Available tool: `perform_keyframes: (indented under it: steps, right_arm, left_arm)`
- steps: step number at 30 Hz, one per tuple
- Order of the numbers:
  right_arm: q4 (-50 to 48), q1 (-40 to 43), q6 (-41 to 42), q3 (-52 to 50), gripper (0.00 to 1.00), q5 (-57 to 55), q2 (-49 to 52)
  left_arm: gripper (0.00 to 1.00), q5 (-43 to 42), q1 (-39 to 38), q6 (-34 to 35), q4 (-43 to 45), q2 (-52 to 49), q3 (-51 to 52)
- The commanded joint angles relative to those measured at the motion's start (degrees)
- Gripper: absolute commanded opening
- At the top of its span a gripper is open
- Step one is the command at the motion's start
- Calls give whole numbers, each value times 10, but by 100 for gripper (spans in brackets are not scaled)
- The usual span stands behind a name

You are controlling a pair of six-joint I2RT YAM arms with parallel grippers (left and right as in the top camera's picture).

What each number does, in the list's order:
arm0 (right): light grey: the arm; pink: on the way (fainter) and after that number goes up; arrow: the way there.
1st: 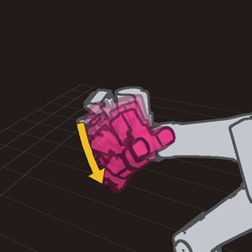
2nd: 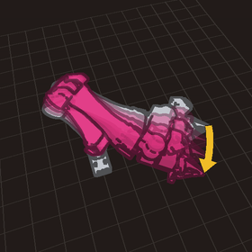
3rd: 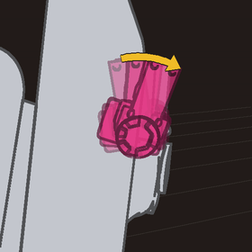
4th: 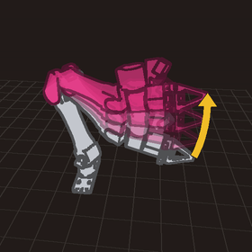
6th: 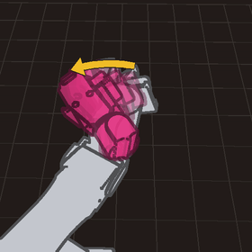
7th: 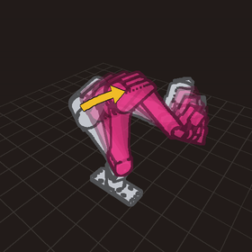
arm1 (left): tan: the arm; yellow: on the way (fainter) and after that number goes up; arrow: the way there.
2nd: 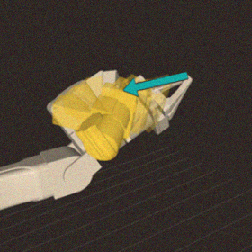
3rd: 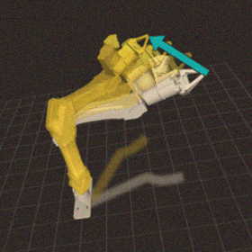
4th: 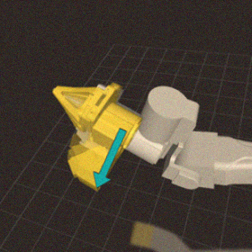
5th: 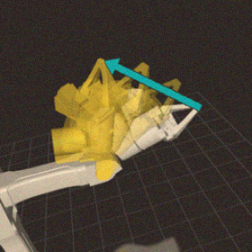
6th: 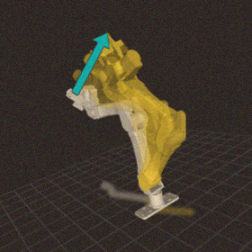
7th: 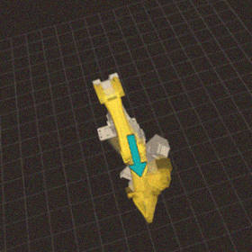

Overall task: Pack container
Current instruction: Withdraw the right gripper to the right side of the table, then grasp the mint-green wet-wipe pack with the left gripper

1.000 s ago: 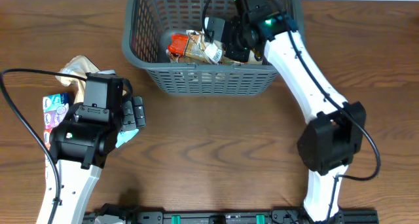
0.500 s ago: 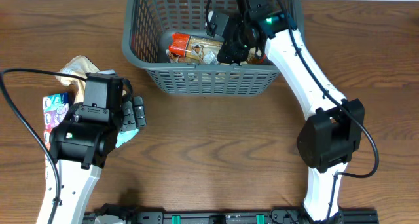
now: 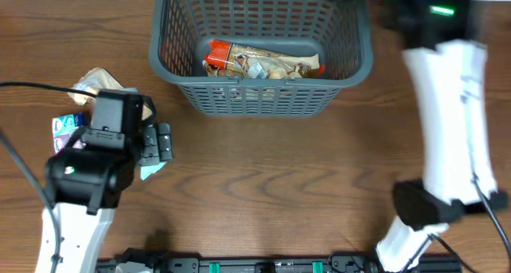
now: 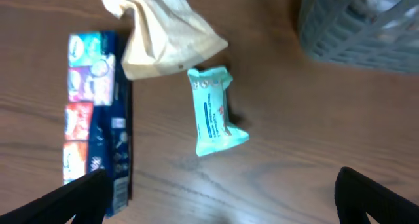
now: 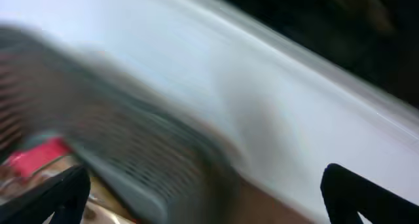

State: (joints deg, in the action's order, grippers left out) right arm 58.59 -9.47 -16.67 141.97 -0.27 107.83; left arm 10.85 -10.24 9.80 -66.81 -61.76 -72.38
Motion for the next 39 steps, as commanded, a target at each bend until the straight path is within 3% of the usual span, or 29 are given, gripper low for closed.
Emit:
perform_keyframes:
  steps: [1, 4, 7, 10, 14, 26, 39]
  right_arm:
    - [76, 80, 169, 1, 99, -68, -7]
    - [160, 146, 223, -9, 99, -65, -4]
    - [197, 193, 222, -43, 99, -38, -1]
    - [195, 213, 210, -104, 99, -11, 0]
    - [171, 211, 204, -191, 99, 0, 0]
    - [35, 199, 197, -459, 99, 38, 0]
    - [17, 199, 193, -503, 99, 38, 0]
  left_arm:
    - [99, 3, 20, -12, -45, -14, -75]
    - [99, 2, 51, -12, -118, -50, -147]
    - [99, -23, 79, -11, -169, -96, -202]
    - [99, -67, 98, -3, -162, -140, -212]
    - [99, -66, 98, 9, -134, -192, -203]
    - [99, -69, 99, 10, 35, -209, -22]
    - [99, -96, 100, -14, 231, -213, 193]
